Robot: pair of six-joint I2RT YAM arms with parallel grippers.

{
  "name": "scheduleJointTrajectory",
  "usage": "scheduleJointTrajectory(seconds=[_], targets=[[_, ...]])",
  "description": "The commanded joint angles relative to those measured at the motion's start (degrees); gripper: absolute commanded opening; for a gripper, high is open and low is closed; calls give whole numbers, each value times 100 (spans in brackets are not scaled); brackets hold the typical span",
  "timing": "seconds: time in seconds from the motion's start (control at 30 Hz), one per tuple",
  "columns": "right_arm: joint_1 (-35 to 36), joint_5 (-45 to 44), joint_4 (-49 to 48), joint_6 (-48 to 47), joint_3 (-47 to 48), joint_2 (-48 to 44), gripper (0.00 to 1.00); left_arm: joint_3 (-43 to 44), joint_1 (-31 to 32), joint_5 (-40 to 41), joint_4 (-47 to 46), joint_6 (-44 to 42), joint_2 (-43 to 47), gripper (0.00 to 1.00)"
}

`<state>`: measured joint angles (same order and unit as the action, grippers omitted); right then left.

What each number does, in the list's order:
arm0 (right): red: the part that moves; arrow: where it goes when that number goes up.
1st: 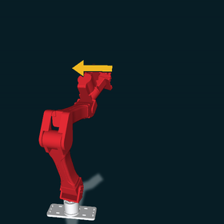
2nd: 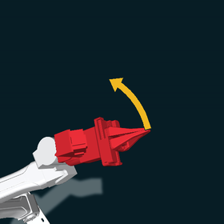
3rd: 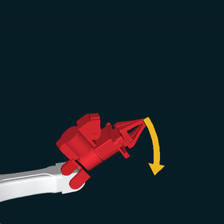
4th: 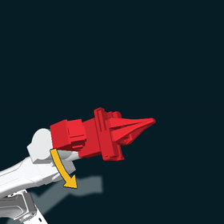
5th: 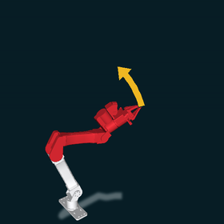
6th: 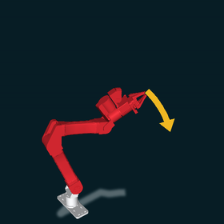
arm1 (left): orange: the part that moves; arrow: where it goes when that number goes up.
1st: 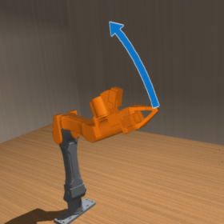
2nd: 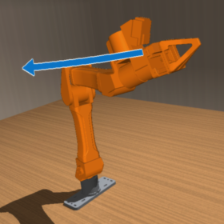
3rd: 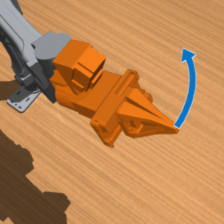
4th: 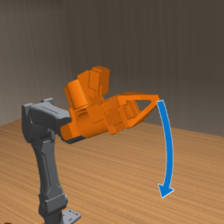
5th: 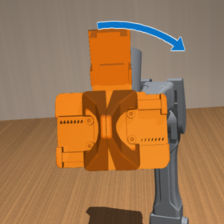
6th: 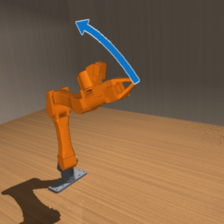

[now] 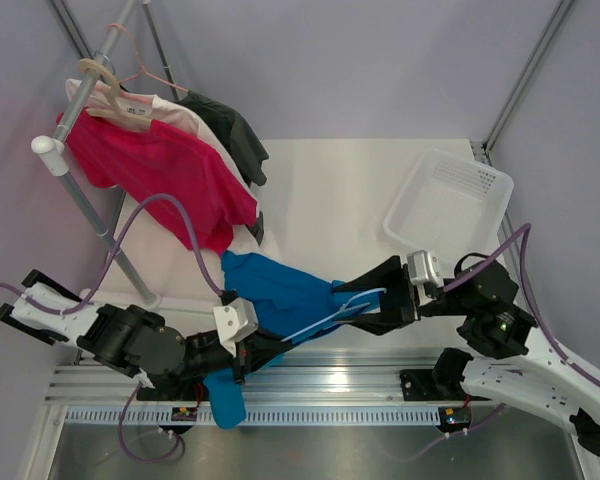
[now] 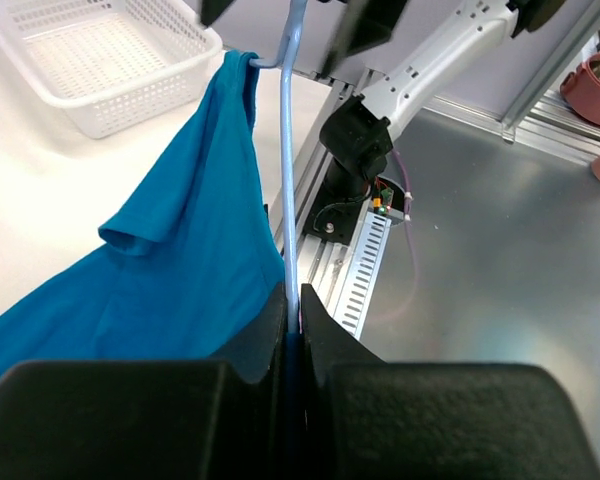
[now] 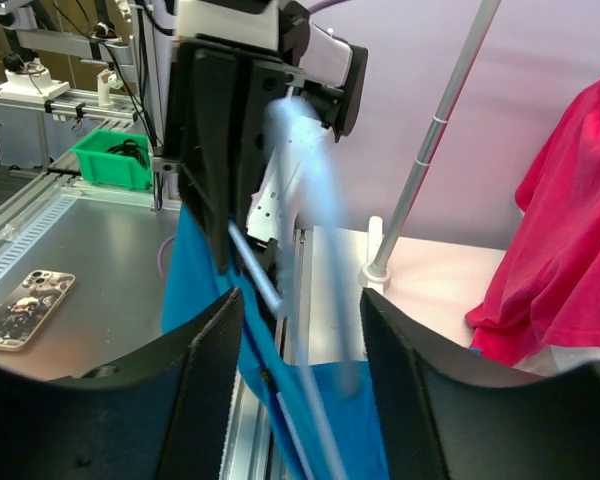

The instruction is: Remove the t-shirt from the hanger

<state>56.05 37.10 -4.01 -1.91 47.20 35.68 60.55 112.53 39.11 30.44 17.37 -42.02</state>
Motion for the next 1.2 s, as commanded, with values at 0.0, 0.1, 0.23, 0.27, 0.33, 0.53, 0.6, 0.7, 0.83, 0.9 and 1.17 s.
scheduleJointTrajectory(seconds=[0.0, 0.1, 0.23, 0.27, 0.33, 0.53, 0.6, 0.7, 0.83, 0.9, 1.17], targets=[[20, -80, -407, 156, 307, 342, 55, 18, 41, -308, -679, -58, -86, 0], [20, 33, -635, 445, 334, 518, 44, 88, 41, -255, -723, -93, -306, 0], [11, 148, -847, 630, 228, 545, 16, 246, 41, -343, -846, -207, -482, 0], [20, 183, -838, 631, 211, 519, 5, 281, 41, -352, -881, -233, -500, 0], [20, 148, -908, 674, 97, 423, 0, 343, 41, -369, -899, -286, -509, 6], [20, -1247, -707, 842, -97, -139, 0, 431, 41, -124, -716, -383, -37, 99], [20, -1826, -426, 859, -97, -360, 0, 238, 41, 138, -583, -383, 272, 99], [11, -2275, 311, 859, 218, -448, 0, -95, 41, 535, -267, -181, 1010, 99], [20, -2383, 990, 921, 509, -571, 0, -597, 41, 676, -187, -111, 2064, 99], [20, -2392, 1025, 982, 501, -738, 0, -807, 41, 738, -170, -111, 2590, 99], [20, -2278, 1095, 1017, 562, -870, 0, -976, 41, 1272, 198, -129, 2604, 99]])
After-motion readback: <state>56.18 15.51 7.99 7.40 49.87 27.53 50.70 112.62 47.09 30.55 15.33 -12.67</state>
